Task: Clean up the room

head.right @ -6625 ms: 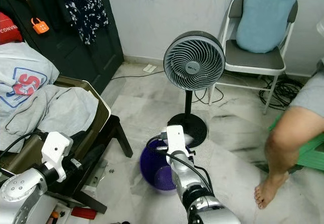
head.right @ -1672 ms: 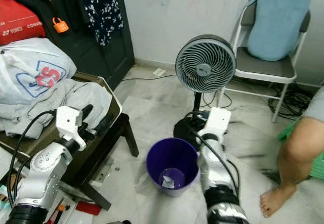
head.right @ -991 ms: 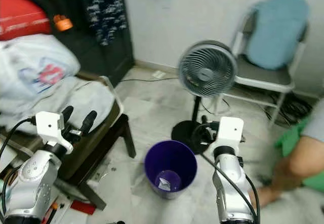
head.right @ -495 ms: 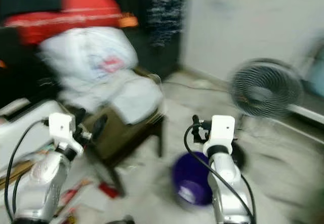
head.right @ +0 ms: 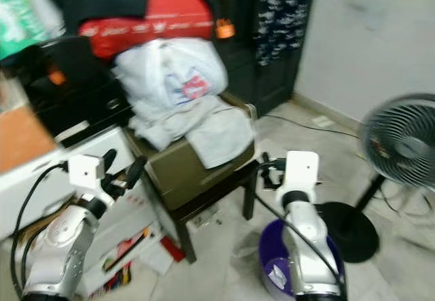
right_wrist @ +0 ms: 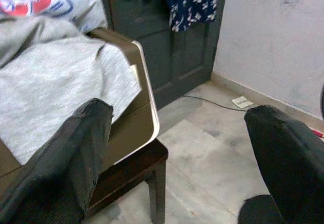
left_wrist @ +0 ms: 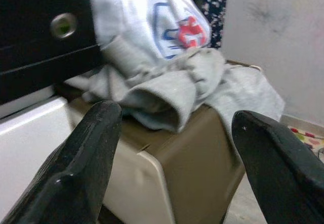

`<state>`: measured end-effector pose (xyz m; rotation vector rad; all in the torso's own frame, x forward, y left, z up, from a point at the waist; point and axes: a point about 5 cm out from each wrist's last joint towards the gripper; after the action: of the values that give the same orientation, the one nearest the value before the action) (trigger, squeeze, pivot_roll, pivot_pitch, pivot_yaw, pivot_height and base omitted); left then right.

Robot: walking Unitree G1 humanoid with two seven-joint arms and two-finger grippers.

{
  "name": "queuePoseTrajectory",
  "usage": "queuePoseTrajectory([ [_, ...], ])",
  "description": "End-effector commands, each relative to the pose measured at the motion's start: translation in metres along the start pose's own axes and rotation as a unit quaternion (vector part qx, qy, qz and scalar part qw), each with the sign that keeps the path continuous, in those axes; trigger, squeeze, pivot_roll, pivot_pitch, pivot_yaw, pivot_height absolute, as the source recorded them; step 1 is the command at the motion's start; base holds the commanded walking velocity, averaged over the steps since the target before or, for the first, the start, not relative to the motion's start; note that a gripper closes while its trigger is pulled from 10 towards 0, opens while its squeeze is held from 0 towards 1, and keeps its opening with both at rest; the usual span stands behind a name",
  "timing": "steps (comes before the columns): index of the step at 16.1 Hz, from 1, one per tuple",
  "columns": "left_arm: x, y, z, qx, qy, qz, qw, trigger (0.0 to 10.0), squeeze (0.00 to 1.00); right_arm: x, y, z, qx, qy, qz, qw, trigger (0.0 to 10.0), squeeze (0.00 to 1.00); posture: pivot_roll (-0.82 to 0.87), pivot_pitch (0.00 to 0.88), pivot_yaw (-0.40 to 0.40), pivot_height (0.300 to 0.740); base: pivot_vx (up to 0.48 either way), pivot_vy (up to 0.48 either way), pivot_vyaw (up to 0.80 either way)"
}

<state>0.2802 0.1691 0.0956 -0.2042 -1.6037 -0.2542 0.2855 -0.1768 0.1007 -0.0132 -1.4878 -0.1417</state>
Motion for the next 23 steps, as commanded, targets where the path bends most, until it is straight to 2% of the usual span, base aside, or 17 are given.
queuePoseTrajectory([
  [1,0.001,0.005,0.002,0.005,0.005,-0.008,1.000,10.0,0.00,0.001,0.007,0.000,0.008,-0.001,-0.003,1.000,10.0,0.00,-0.16,0.000,0.033,0.740,0.000,0.000,0.57],
  [2,0.006,0.005,0.004,0.001,-0.007,-0.025,1.000,10.0,0.00,0.002,0.005,0.002,0.006,-0.003,-0.001,1.000,10.0,0.00,-0.16,0.000,0.036,0.740,0.000,0.000,0.43],
  [3,0.007,0.007,0.007,0.013,-0.007,-0.025,1.000,10.0,0.00,0.001,0.004,0.004,0.004,-0.002,-0.004,1.000,10.0,0.00,-0.16,0.000,0.033,0.740,0.000,0.000,0.00],
  [5,0.003,0.019,0.020,0.052,0.004,-0.025,0.998,10.0,0.00,-0.001,0.008,0.012,0.015,-0.001,0.005,1.000,10.0,0.00,-0.16,0.000,0.033,0.740,0.000,0.000,0.00],
  [7,-0.002,0.019,0.028,0.057,0.015,-0.026,0.998,10.0,0.00,-0.005,0.011,0.017,0.026,0.007,0.020,0.999,10.0,0.00,-0.15,0.000,0.026,0.740,0.000,0.000,0.00],
  [11,0.000,0.012,0.020,0.051,0.014,-0.026,0.998,10.0,0.00,-0.004,0.013,0.015,0.029,0.008,0.020,0.999,10.0,0.00,-0.16,0.000,0.022,0.740,0.000,0.000,0.80],
  [16,-0.003,0.009,0.020,0.050,0.021,-0.022,0.998,10.0,0.00,-0.006,0.008,0.019,0.025,0.014,0.023,0.999,10.0,0.00,-0.16,0.000,0.013,0.740,0.000,0.000,0.80],
  [23,-0.003,0.007,0.018,0.047,0.023,-0.025,0.998,10.0,0.00,-0.004,0.009,0.015,0.026,0.014,0.024,0.999,10.0,0.00,-0.16,0.000,0.012,0.740,0.000,0.000,0.69],
])
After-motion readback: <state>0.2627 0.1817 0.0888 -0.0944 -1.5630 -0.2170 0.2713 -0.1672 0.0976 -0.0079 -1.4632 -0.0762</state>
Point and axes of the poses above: a point about 5 cm out from each wrist's last joint towards the gripper, its own z axis pointing back from the gripper into the wrist, its own x axis along the axis of the wrist's last joint, y = z × x, and after that the axes turned 6 degrees about -z, right-handed
